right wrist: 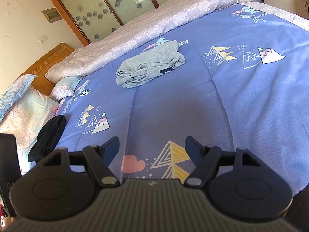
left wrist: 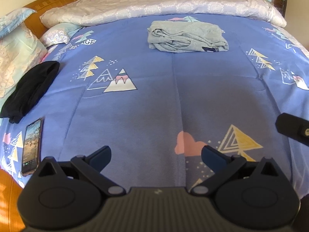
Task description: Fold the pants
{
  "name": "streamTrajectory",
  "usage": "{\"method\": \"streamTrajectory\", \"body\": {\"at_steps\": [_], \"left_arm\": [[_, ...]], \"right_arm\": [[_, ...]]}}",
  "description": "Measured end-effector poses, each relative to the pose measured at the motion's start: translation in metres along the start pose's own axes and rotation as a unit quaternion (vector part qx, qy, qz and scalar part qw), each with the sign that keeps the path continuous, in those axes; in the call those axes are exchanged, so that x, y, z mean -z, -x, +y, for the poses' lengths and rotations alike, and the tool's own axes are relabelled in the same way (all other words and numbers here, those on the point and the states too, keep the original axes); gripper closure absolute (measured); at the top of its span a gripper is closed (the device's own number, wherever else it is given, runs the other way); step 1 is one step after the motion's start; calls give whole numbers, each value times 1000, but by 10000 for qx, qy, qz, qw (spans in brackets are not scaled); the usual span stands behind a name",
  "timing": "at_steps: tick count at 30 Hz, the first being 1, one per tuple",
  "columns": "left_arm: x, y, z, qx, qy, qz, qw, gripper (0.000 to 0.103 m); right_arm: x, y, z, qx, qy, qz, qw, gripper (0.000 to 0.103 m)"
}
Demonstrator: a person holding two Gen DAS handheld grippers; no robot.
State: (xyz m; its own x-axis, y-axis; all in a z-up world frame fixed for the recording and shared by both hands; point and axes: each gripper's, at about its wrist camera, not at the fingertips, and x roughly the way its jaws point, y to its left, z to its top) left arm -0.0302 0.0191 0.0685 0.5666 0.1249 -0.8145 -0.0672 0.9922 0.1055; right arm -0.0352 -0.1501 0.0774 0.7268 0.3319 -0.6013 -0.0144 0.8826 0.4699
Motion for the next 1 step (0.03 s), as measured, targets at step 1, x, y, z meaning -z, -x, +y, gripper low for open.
{"method": "streamTrajectory", "body": {"at_steps": [1], "left_arm": [[0, 0, -1, 17, -14, -7, 10000, 0]], "right_arm": [[0, 0, -1, 1, -4, 6, 10000, 26]]}}
